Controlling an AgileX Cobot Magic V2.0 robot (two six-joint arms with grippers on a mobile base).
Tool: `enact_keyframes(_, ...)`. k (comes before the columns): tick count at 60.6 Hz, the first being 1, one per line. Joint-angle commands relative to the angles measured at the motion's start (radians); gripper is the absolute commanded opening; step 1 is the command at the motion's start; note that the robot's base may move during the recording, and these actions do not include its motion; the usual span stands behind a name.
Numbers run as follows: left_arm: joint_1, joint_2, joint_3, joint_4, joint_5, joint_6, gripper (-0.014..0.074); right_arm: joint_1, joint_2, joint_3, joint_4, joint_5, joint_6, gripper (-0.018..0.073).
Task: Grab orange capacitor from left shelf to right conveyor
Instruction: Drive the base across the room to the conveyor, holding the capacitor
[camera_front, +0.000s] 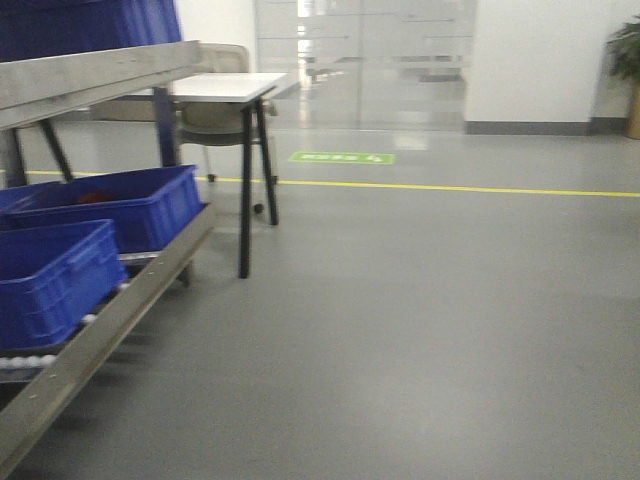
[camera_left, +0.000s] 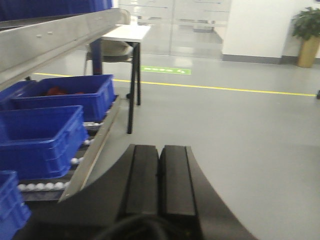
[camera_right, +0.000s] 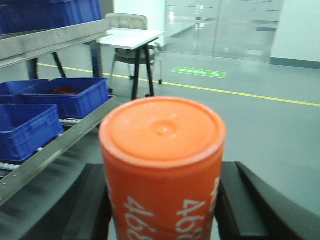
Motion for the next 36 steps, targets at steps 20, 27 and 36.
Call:
enact_keyframes(20,-0.002,-0.01,-0.005,-0.003,-0.089,-0.002,-0.0127,0.002,0.014,-0.026,-0.009,-0.092,-0.007,0.0058)
enact_keyframes(27,-0.002,-0.01,-0.005,-0.003,-0.089,-0.002,-0.0127,0.002,0.014,-0.026,-0.009,-0.092,-0.007,0.0058)
enact_keyframes(36,-0.002,-0.01,-0.005,-0.003,-0.089,-0.002,-0.0127,0.002,0.014,-0.026,-0.009,-0.092,-0.007,0.0058)
